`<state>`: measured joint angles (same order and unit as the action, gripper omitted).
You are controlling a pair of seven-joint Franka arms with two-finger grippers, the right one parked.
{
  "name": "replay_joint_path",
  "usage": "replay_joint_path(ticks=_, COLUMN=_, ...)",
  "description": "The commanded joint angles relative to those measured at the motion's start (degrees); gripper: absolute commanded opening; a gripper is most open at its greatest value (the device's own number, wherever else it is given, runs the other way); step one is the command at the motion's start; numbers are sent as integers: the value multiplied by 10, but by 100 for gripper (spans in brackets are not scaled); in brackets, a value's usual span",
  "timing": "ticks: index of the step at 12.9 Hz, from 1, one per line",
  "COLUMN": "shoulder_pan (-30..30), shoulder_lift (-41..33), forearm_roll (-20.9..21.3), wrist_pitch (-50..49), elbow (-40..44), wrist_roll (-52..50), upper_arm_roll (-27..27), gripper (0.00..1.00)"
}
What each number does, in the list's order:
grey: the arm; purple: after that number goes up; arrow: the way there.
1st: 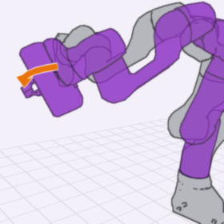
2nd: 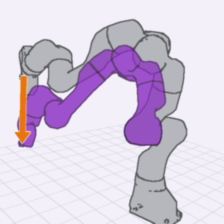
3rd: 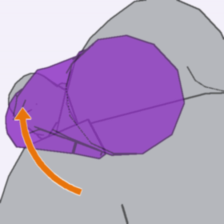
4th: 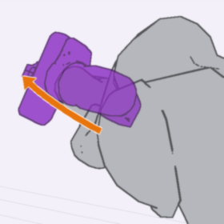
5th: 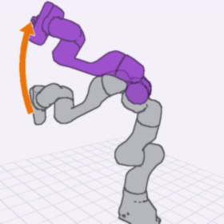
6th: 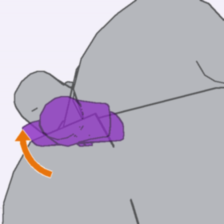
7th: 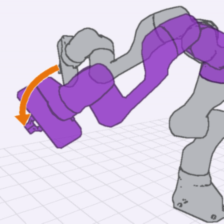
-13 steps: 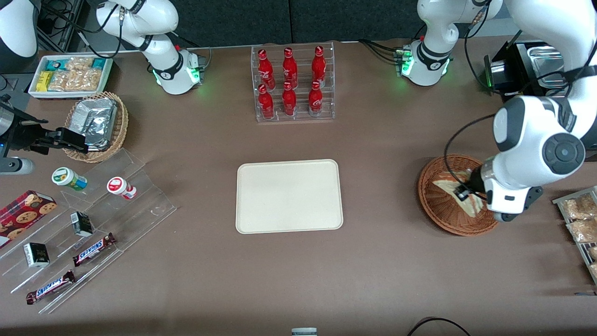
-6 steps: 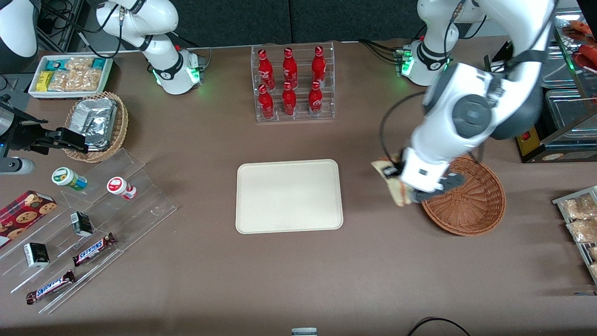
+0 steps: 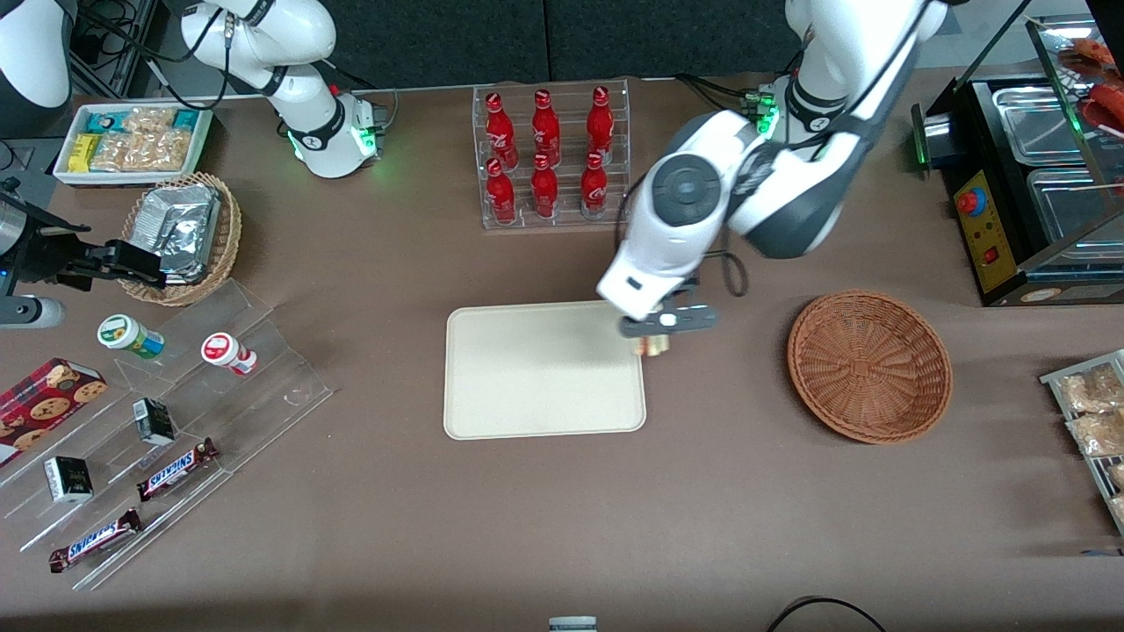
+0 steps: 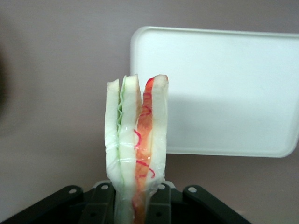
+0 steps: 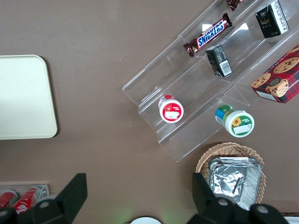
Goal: Place sandwich from basket to tray
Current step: 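Lift the sandwich and carry it toward the cream tray, then lower the sandwich onto the tray and open the left gripper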
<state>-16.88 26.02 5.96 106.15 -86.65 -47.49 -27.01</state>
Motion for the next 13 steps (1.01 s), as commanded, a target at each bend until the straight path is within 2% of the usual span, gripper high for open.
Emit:
replay_joint_path(ticks=1, shoulder_pan=-56, shoulder_lift=91, forearm_roll=30, wrist_pitch=36, elbow=84, wrist_roll=-9, upper_arm_roll=4, gripper=9)
replay_joint_path(ticks=3, shoulder_pan=-77, shoulder_lift=127, forearm_roll=59, wrist_pitch=103, elbow=84, wrist_roll=-9, upper_arm_roll=4, gripper=10)
replay_joint_path(ticks=6, shoulder_pan=-92, shoulder_lift=180, forearm_roll=72, wrist_pitch=167, elbow=85, wrist_roll=-10, upper_arm_roll=5, gripper=10)
replay_joint_path(ticks=9, shoulder_pan=-92, shoulder_lift=222, forearm_roll=120, wrist_pitch=203, elbow=95, wrist_roll=-11, upper_arm_roll=5, gripper=10)
replay_joint_path(ticks=13, shoulder_pan=-99, shoulder_lift=273, forearm_roll=120, wrist_pitch=244, elbow=139, wrist_roll=-20, upper_arm_roll=16, gripper=15)
